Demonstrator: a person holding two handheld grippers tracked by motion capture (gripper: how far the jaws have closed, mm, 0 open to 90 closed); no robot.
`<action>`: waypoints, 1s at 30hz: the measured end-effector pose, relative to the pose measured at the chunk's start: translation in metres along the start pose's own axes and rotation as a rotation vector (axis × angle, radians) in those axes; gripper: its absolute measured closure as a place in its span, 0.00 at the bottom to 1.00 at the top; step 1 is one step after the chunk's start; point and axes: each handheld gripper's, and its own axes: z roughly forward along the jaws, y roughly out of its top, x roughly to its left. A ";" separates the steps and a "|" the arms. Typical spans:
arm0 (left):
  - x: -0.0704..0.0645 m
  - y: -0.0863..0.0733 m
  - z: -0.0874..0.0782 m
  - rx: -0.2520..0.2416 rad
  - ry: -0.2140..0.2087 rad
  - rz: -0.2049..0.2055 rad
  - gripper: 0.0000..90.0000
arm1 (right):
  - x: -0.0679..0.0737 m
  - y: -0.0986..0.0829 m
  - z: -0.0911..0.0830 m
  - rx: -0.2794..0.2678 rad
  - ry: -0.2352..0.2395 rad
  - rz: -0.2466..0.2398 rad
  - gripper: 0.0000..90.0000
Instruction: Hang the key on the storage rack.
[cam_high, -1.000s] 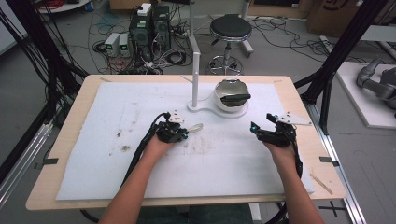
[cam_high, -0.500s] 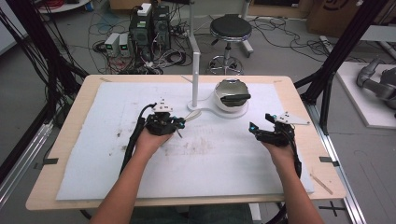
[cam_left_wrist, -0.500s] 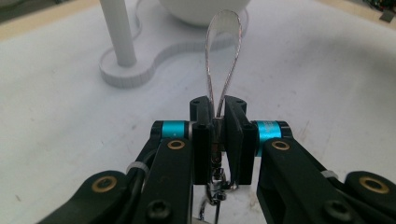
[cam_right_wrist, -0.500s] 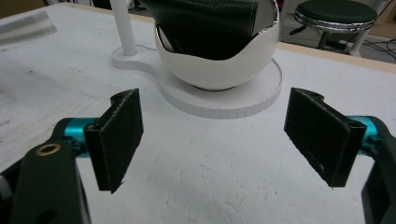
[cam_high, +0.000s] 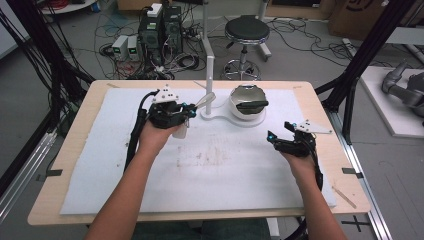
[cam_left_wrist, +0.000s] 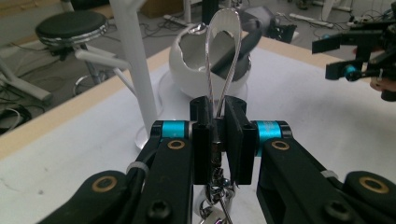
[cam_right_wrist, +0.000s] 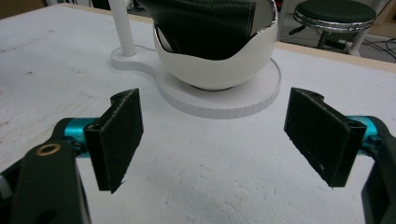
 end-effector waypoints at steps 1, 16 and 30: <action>0.000 0.004 0.000 -0.007 0.005 0.001 0.90 | 0.000 0.000 0.000 -0.001 0.001 -0.002 0.22; 0.008 0.046 0.010 0.008 0.080 0.070 0.90 | 0.000 0.000 -0.001 -0.003 0.006 0.003 0.22; 0.019 0.050 0.030 0.054 0.135 0.087 0.90 | -0.002 -0.001 0.000 0.000 0.010 0.013 0.22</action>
